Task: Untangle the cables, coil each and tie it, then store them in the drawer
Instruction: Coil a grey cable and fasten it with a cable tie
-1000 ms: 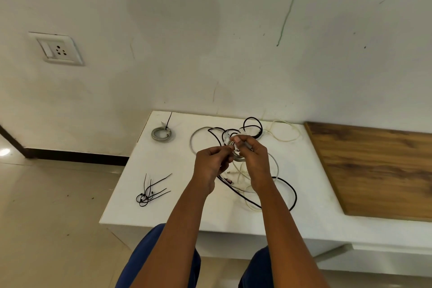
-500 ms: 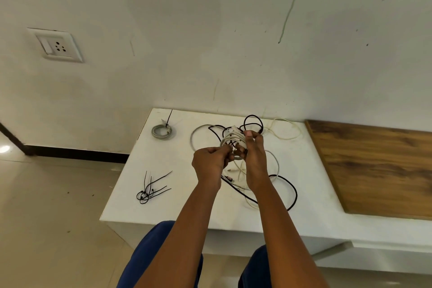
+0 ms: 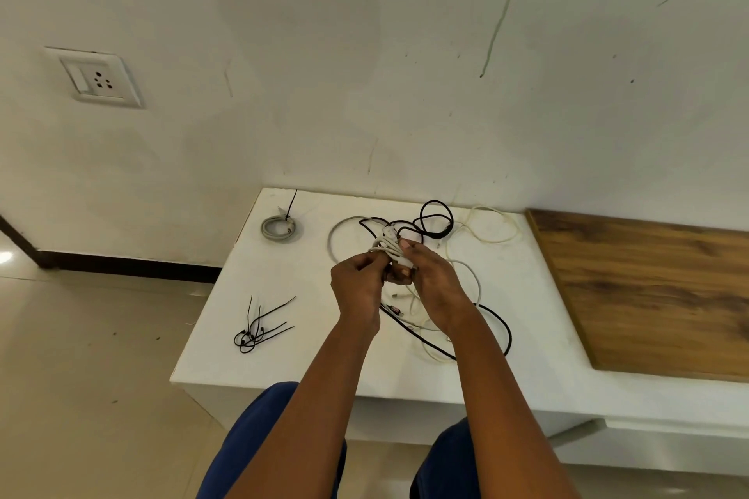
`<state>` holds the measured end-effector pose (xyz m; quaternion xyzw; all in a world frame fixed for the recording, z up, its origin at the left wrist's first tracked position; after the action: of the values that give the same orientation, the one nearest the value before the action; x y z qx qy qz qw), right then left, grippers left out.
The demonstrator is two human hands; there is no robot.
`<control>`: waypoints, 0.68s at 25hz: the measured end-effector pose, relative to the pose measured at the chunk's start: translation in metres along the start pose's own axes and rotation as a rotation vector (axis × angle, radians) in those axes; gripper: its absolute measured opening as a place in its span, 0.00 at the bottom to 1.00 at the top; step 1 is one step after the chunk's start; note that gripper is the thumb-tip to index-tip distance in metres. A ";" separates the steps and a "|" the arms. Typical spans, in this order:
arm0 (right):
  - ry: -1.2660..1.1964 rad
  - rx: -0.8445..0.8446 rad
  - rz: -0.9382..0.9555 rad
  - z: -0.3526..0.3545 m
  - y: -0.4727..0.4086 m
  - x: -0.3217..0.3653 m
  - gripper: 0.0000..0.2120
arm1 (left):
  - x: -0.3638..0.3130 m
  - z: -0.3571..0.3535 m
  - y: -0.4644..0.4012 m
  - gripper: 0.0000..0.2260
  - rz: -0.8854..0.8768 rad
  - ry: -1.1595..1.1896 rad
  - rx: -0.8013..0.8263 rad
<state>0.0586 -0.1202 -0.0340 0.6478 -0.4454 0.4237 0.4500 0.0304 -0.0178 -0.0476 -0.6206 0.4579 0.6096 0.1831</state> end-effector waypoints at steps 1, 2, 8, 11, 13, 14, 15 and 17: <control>0.021 -0.015 -0.013 0.000 0.000 0.001 0.11 | -0.001 0.000 0.001 0.12 -0.020 -0.008 0.012; 0.033 -0.034 -0.023 0.000 0.000 0.001 0.11 | -0.002 -0.001 0.002 0.13 -0.039 -0.018 0.025; -0.009 -0.100 0.045 0.002 -0.001 0.007 0.07 | -0.010 -0.004 0.000 0.07 -0.186 -0.159 0.076; -0.013 -0.201 0.086 0.008 -0.002 0.010 0.03 | -0.011 -0.009 -0.001 0.06 -0.164 -0.174 0.184; -0.019 -0.273 0.091 0.014 -0.003 0.011 0.03 | -0.010 -0.012 0.001 0.04 -0.114 -0.146 0.241; -0.030 -0.298 0.097 0.016 -0.003 0.011 0.03 | -0.010 -0.011 0.001 0.03 -0.098 -0.131 0.250; -0.039 -0.318 0.106 0.018 -0.003 0.011 0.02 | -0.011 -0.010 0.001 0.03 -0.091 -0.120 0.245; -0.040 -0.344 0.116 0.019 -0.002 0.010 0.03 | -0.015 -0.007 -0.001 0.05 -0.096 -0.088 0.226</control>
<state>0.0663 -0.1402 -0.0292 0.5428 -0.5568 0.3533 0.5200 0.0373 -0.0177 -0.0330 -0.5897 0.4850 0.5714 0.3008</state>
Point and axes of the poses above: each hand's wrist, its own y-axis away from the middle knuckle, its own z-axis out of the back of the hand, x = y × z, the point moved 5 cm from there along -y, towards the middle knuckle, and after that the axes turned 5 degrees about -x, right-handed, at the moved point
